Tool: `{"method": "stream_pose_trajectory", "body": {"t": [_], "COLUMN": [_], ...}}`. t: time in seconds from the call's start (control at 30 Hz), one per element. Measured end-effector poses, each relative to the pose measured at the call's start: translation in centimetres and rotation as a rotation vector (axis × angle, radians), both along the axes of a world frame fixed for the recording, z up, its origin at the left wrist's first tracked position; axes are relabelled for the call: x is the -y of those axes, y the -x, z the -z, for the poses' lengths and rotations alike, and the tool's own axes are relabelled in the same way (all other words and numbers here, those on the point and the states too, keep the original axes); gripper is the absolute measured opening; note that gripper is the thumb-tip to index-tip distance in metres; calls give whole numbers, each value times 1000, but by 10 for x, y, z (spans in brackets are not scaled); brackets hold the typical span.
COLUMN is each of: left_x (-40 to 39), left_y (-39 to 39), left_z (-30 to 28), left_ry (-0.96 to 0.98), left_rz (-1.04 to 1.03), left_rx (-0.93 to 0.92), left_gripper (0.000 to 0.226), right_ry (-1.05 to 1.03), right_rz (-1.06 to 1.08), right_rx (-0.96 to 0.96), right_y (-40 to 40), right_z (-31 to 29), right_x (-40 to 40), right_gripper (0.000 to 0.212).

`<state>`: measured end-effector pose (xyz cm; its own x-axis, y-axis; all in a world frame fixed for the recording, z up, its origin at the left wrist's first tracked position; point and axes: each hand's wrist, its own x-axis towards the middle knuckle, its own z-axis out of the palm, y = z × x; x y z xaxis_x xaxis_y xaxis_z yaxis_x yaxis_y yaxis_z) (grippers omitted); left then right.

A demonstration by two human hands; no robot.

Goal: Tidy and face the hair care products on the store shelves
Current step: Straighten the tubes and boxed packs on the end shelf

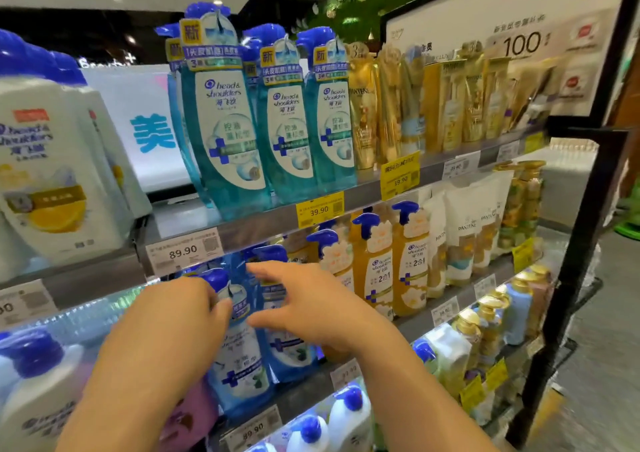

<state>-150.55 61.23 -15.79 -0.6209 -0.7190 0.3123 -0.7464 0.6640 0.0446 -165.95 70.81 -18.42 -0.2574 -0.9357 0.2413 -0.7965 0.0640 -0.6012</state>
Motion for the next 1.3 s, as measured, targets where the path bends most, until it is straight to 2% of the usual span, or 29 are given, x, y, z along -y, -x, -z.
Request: {"method": "stream_pose_trajectory", "body": {"t": [0.13, 0.3, 0.4, 0.5, 0.6, 0.77, 0.9, 1.0, 1.17, 1.3], "left_x": [-37, -82, -108, -130, -145, -156, -159, -158, -153, -151], "left_y": [36, 126, 186, 239, 280, 325, 343, 350, 363, 379], "left_z": [-23, -34, -38, -39, -37, -15, 5, 17, 34, 39], "left_ry": [6, -33, -24, 3, 15, -81, -132, -155, -138, -116], "left_rz": [93, 271, 334, 339, 326, 246, 185, 170, 199, 209], "left_rx": [-242, -468, -591, -733, -790, -751, -604, -527, -460, -354], "left_gripper": [12, 21, 22, 10, 3, 5, 13, 20, 33, 48], "right_ry": [70, 175, 182, 197, 174, 138, 194, 242, 229, 179], "right_rz": [-65, -83, -82, -76, -67, 13, 111, 208, 296, 276], "right_rx": [145, 225, 206, 230, 279, 286, 403, 413, 282, 28], "right_y": [47, 129, 184, 234, 275, 333, 366, 381, 392, 396], "right_z": [-16, -27, -33, -37, -36, -25, -8, 5, 18, 16], "right_x": [-42, -84, -106, -132, -155, -173, -182, -183, -179, -166], "right_gripper": [55, 39, 37, 41, 34, 31, 25, 20, 22, 41]}}
